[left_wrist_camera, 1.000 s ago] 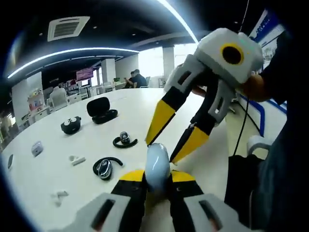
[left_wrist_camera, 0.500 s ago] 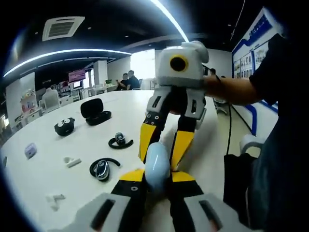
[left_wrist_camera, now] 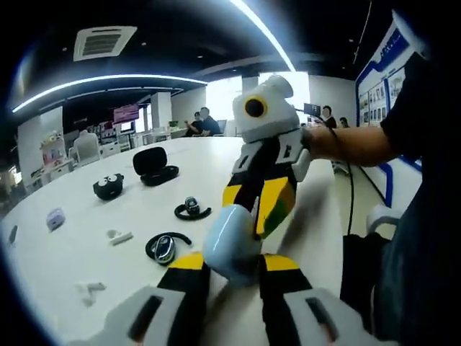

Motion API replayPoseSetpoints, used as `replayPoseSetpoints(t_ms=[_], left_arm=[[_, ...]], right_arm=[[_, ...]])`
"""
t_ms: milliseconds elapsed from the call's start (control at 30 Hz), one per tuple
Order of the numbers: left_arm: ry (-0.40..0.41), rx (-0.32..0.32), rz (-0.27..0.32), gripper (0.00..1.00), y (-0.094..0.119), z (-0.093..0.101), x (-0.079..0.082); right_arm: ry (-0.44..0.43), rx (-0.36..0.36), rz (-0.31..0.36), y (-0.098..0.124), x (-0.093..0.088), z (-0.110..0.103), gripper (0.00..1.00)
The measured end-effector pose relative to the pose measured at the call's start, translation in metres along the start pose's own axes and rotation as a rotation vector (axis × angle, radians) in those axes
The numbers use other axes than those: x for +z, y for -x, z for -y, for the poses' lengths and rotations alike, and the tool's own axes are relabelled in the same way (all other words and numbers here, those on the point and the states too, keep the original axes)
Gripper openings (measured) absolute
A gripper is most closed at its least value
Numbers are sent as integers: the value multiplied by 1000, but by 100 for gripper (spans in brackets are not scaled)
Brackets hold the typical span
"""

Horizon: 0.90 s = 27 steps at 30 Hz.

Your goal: Pick up the earbuds from the table and place the earbuds into the earbud case

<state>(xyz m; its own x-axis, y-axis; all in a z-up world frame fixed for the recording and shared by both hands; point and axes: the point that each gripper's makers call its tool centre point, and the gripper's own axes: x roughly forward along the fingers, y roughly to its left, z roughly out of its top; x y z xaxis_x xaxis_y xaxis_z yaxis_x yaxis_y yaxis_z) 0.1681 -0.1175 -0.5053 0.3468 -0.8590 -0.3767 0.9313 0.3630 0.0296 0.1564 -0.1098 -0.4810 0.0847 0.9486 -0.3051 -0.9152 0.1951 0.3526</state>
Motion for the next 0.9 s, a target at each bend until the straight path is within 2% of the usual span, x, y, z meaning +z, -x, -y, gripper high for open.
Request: replayPoseSetpoints(t_ms=[167,233,433,600,767,800,833,900], left_arm=[[18,44,32,30,6,-1,6],[16,67,37,30,8,-3,8],[-93,183,-2,27,18,-15,11],[-143,242,5,26,29,-24,23],[-168,305,-15,27,43,-54,35],[-158,311,-22,27,46,-61,37],[-116,305,-28,27,47,-67,38],[-89,297,-30,27,47,-85,43]], right_arm=[[-116,2,60,2,9,-3,13],[-197,-4,87,1,13,-2,13],[-393,-4,192,-1,28,-3,13],[-442,-39,242,-7,46,-2,13],[-474,-90,295,-15,70,14,13],[-476,-122,317,-16,76,23,13],[-504,-144,338,-17,84,32,13],[-544,-162,377,-20,95,46,13]])
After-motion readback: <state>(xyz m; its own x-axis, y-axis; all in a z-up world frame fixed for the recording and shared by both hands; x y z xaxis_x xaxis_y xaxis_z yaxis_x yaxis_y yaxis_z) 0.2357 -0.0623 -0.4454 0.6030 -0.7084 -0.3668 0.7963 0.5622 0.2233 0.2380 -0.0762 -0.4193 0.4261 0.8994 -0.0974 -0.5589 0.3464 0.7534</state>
